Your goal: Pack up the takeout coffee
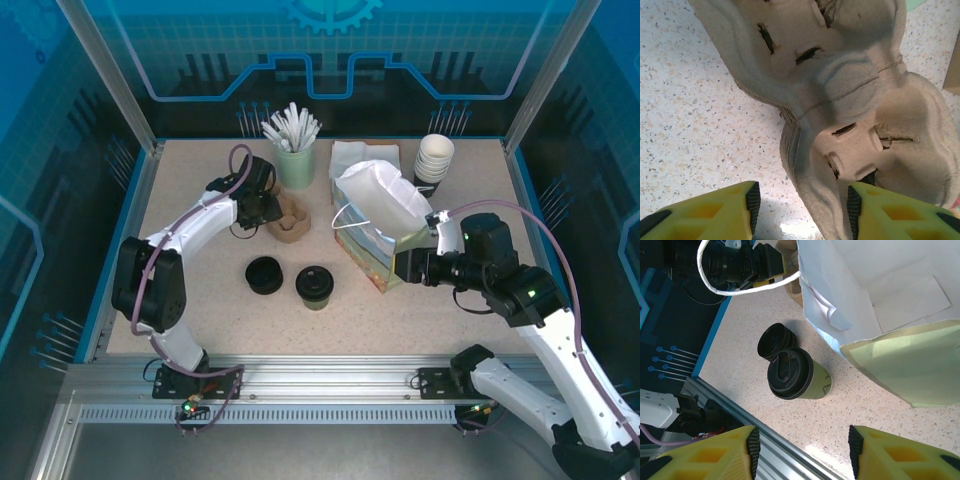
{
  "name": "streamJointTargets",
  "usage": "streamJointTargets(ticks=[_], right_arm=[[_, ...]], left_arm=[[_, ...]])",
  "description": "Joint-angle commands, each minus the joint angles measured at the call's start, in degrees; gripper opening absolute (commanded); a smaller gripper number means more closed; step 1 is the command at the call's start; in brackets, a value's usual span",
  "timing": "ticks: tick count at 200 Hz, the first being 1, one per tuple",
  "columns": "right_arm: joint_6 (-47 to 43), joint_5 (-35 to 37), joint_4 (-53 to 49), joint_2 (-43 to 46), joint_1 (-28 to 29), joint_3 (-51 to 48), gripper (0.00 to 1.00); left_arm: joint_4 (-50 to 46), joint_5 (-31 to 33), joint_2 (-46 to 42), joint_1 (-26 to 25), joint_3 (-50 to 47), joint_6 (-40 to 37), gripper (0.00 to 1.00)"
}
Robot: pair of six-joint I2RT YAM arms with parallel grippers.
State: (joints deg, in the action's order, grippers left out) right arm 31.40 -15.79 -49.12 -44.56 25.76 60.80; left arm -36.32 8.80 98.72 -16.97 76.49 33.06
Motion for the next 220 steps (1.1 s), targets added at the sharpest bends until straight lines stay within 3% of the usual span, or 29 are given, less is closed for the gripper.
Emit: streamJointTargets(ticks=[1,220], right_arm=[[-1.3,-2.4,-1.2,0.7,-1.5,-0.5,0.53],[-1.7,-9.1,1.0,0.4,-8.0,-4.1,0.52]], left_arm=[[-2.0,0.1,1.3,0.6,2.3,-0.9,0.49],[-1.1,-2.7,4.7,0.5,4.1,-1.0,0.29]])
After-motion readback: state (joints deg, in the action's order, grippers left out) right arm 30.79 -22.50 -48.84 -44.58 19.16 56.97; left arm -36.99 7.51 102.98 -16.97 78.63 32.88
